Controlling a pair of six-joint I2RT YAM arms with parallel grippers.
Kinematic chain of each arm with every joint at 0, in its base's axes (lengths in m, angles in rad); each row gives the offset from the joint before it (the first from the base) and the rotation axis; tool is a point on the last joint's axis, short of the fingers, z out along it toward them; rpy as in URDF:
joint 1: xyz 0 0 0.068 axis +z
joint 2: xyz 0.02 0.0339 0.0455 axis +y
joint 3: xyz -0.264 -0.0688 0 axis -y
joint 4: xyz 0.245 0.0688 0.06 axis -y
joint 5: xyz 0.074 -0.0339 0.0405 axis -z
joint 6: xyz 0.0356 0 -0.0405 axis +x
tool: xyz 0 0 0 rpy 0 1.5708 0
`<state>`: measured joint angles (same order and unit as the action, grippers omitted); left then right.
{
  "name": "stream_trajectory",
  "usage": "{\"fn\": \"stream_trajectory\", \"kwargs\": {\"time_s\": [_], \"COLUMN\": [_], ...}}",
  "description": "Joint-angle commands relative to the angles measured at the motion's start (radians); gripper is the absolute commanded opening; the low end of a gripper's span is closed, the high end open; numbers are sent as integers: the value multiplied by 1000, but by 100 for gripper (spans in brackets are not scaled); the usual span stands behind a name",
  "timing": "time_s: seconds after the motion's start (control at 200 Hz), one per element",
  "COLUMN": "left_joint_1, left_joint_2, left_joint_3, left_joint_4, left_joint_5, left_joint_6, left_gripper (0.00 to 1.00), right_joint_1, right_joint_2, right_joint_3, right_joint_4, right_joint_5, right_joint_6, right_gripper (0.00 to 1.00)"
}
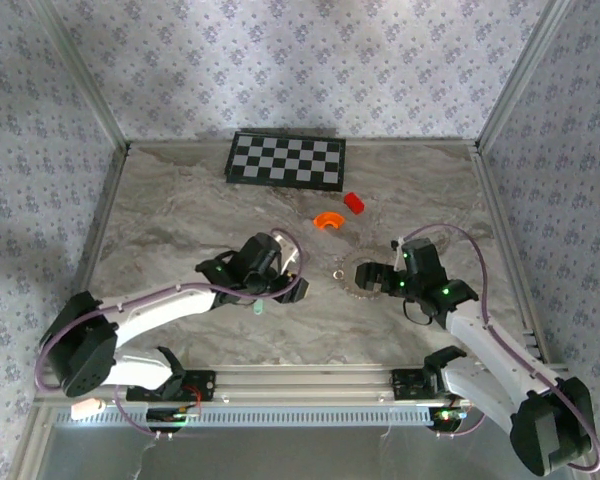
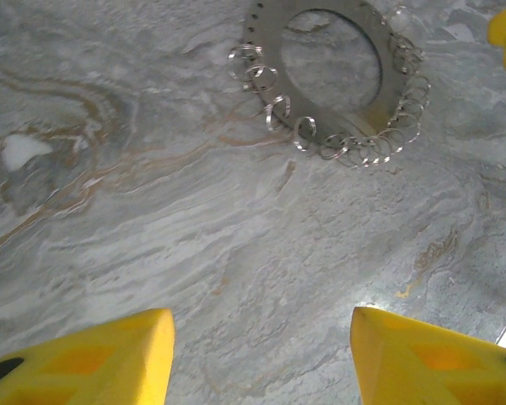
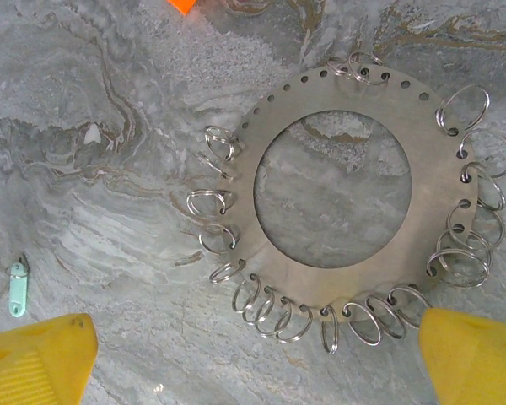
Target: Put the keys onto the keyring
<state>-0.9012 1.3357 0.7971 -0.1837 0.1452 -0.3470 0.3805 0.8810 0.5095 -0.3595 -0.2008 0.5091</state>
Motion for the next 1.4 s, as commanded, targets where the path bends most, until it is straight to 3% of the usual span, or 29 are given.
{"fn": "stream_trajectory", "kwargs": {"time_s": [0.0,0.275,0.874,1.394], "left_joint_1": [-44,-108,-130,-180], "left_joint_2": [69,264,528,663], "left_joint_3": [59,194,412,603], "left_joint_4": [36,96,21,-200], "left_joint_5": [6,34,83,-87], "left_joint_6": [71,112,172,213], "left_gripper": [54,48,37,29], "right_joint_1": [-33,-210,-288,-335], "right_joint_2": [-15,-40,-63,-80], "right_joint_3": [-19,-42,-57,-52], "right_joint_4": [24,65,39,23], "right_joint_5": [-44,-154,-207,-239], "right_joint_6": [8,5,-8,-20], "right_gripper": [100,100,100,100]}}
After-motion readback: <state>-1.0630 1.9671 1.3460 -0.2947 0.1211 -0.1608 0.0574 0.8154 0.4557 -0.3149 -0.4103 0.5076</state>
